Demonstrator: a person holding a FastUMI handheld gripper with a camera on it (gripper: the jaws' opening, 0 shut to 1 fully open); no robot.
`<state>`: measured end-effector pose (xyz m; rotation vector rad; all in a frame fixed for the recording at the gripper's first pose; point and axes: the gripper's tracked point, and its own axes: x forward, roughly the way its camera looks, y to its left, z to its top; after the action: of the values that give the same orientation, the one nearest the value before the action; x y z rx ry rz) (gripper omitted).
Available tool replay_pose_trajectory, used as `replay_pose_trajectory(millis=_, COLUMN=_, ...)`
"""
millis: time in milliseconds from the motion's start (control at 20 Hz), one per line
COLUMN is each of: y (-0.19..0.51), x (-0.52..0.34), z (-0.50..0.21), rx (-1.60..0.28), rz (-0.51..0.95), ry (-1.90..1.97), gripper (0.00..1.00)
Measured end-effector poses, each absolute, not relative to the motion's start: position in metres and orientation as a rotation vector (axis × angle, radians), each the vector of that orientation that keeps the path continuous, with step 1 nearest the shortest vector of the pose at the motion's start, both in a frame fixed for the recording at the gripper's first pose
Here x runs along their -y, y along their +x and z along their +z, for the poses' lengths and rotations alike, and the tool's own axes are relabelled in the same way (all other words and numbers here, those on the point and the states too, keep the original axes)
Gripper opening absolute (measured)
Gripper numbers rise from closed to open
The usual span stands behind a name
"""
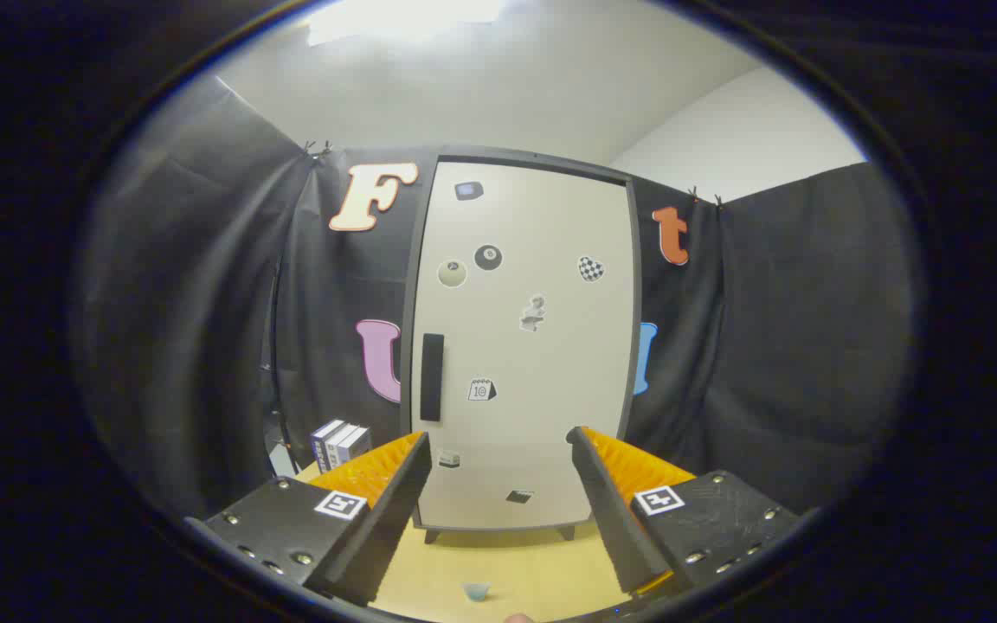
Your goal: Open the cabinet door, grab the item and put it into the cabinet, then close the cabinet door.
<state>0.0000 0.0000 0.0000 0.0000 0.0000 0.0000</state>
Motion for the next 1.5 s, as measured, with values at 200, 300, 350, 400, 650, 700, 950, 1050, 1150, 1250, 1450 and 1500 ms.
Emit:
replay_pose_trajectory(millis=200, y=0.008, x=-0.001, z=-0.001, rx=-0.009, rz=0.0, ry=0.0, gripper=0.97)
replay_pose_trajectory(millis=300, y=0.012, x=-0.001, z=0.0, rx=-0.007, rz=0.0, ry=-0.009, gripper=0.97)
replay_pose_trajectory(millis=350, y=0.014, x=-0.001, z=0.001, rx=-0.005, rz=0.003, ry=-0.006, gripper=0.97)
replay_pose_trajectory(millis=400, y=0.016, x=-0.002, z=0.002, rx=-0.006, rz=0.006, ry=0.0, gripper=0.97)
replay_pose_trajectory(millis=650, y=0.026, x=0.005, z=0.002, rx=-0.012, rz=-0.01, ry=-0.003, gripper=0.97)
replay_pose_trajectory(millis=700, y=0.028, x=0.005, z=0.002, rx=-0.013, rz=-0.008, ry=-0.002, gripper=0.97)
replay_pose_trajectory(millis=950, y=0.042, x=0.003, z=-0.004, rx=-0.024, rz=-0.002, ry=-0.001, gripper=0.97)
replay_pose_trajectory(millis=1050, y=0.054, x=-0.003, z=-0.01, rx=-0.035, rz=0.01, ry=-0.012, gripper=0.97)
replay_pose_trajectory(millis=1150, y=0.068, x=-0.015, z=-0.017, rx=-0.046, rz=0.036, ry=-0.012, gripper=0.97)
replay_pose_trajectory(millis=1250, y=0.084, x=-0.035, z=-0.022, rx=-0.055, rz=0.078, ry=-0.001, gripper=0.97)
replay_pose_trajectory(millis=1450, y=0.128, x=-0.067, z=-0.024, rx=-0.049, rz=0.128, ry=0.022, gripper=0.97)
replay_pose_trajectory(millis=1500, y=0.138, x=-0.071, z=-0.024, rx=-0.048, rz=0.13, ry=0.026, gripper=0.97)
